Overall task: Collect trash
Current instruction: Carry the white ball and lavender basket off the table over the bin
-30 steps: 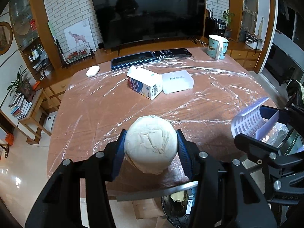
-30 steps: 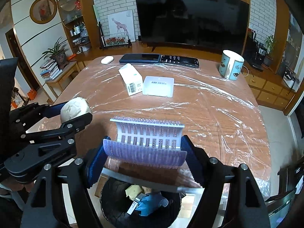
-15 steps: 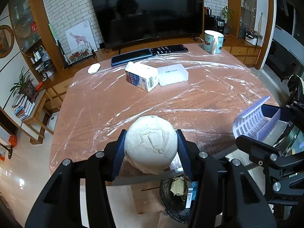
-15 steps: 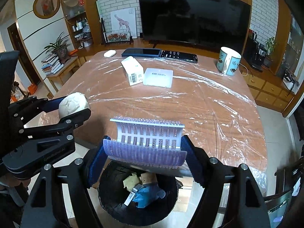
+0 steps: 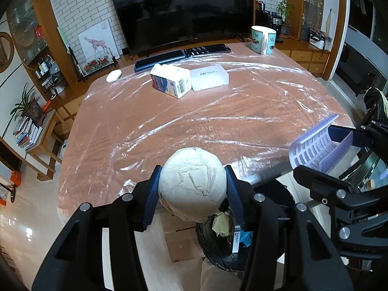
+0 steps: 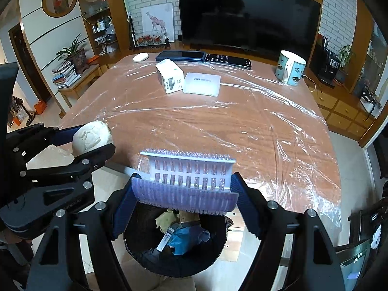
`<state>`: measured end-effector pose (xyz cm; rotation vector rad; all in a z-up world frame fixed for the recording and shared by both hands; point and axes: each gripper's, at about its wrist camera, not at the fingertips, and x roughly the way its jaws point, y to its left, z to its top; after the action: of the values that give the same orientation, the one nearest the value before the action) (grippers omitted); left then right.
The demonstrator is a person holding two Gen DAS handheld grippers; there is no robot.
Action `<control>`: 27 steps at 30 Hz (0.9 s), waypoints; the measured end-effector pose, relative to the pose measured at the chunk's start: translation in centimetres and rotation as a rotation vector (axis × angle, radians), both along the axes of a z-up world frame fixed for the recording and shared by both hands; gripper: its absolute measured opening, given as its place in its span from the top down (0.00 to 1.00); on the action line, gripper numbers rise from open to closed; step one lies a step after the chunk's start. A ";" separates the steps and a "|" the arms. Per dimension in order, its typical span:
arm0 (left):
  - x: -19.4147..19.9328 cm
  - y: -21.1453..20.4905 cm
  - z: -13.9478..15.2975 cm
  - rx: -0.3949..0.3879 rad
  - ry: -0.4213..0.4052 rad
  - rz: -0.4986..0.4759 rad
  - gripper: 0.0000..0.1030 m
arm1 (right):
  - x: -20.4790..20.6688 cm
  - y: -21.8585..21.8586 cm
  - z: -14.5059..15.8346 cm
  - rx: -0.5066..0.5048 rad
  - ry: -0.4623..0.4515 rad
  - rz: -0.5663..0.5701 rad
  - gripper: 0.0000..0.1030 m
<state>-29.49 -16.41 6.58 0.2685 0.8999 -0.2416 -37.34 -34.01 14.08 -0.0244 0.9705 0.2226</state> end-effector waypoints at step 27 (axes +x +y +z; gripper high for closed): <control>-2.7 -1.4 -3.4 0.020 0.091 -0.021 0.50 | -2.9 -1.0 -2.9 0.002 0.080 -0.011 0.28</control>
<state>-32.23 -17.78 3.20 0.2876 0.9902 -0.2661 -40.27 -35.00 11.15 -0.0085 1.0494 0.2156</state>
